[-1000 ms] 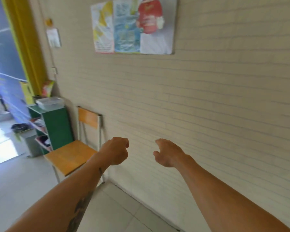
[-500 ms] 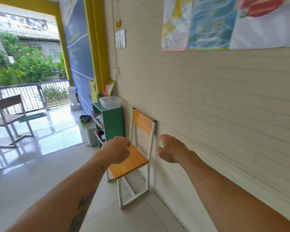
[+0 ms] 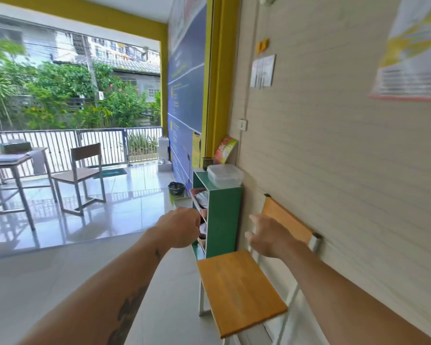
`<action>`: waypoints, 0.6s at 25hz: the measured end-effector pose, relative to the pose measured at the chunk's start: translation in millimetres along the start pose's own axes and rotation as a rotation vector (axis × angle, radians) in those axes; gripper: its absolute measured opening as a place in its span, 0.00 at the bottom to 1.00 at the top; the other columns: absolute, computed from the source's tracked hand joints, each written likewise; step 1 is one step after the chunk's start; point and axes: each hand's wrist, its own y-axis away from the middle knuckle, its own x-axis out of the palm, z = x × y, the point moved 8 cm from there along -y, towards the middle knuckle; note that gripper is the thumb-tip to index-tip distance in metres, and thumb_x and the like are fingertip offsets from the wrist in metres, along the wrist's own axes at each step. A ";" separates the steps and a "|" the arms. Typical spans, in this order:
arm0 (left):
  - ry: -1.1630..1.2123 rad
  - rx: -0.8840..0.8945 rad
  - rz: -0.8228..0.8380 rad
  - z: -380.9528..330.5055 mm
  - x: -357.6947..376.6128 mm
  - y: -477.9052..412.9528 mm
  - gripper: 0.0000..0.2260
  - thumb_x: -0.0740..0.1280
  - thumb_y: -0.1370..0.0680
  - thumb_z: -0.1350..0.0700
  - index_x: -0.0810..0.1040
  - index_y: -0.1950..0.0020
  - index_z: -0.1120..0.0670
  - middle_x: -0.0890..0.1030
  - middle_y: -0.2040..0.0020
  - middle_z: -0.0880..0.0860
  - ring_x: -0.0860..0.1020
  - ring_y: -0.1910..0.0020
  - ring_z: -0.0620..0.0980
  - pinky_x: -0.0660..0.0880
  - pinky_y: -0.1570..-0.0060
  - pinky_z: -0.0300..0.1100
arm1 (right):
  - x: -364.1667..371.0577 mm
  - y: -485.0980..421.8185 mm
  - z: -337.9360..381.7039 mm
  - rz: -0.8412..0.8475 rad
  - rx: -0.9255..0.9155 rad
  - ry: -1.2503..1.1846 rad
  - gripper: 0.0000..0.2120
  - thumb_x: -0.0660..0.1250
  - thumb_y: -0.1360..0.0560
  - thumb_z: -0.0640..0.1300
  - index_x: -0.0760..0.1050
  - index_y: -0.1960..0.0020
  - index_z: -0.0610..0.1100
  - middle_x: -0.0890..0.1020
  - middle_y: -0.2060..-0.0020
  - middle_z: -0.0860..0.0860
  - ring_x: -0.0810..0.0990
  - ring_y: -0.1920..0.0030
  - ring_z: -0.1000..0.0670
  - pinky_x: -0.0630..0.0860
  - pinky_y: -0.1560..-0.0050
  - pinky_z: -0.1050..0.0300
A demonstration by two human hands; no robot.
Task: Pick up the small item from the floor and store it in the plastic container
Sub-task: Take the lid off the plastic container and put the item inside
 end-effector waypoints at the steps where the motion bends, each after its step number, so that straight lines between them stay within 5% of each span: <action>1: -0.004 -0.005 -0.003 20.0 -5.8 -15.5 0.15 0.58 0.25 0.60 0.77 0.41 0.53 0.78 0.41 0.54 0.77 0.46 0.56 0.76 0.45 0.50 | 4.2 -21.9 13.1 -0.006 0.003 -0.002 0.31 0.57 0.21 0.51 0.56 0.21 0.44 0.61 0.22 0.49 0.62 0.25 0.45 0.61 0.27 0.46; 7: -0.008 -0.024 0.033 127.8 -33.8 -112.6 0.17 0.56 0.26 0.62 0.77 0.41 0.54 0.77 0.41 0.55 0.77 0.46 0.56 0.76 0.46 0.48 | 33.5 -152.0 92.9 0.018 0.020 -0.074 0.31 0.58 0.21 0.49 0.55 0.21 0.42 0.60 0.22 0.47 0.60 0.24 0.46 0.59 0.26 0.51; 15: 0.036 -0.019 0.049 211.1 -34.8 -287.4 0.17 0.57 0.27 0.62 0.79 0.42 0.54 0.77 0.41 0.56 0.77 0.45 0.57 0.77 0.45 0.49 | 53.2 -348.7 120.1 -0.013 0.038 -0.074 0.26 0.60 0.22 0.49 0.65 0.27 0.42 0.70 0.28 0.44 0.70 0.30 0.43 0.68 0.32 0.48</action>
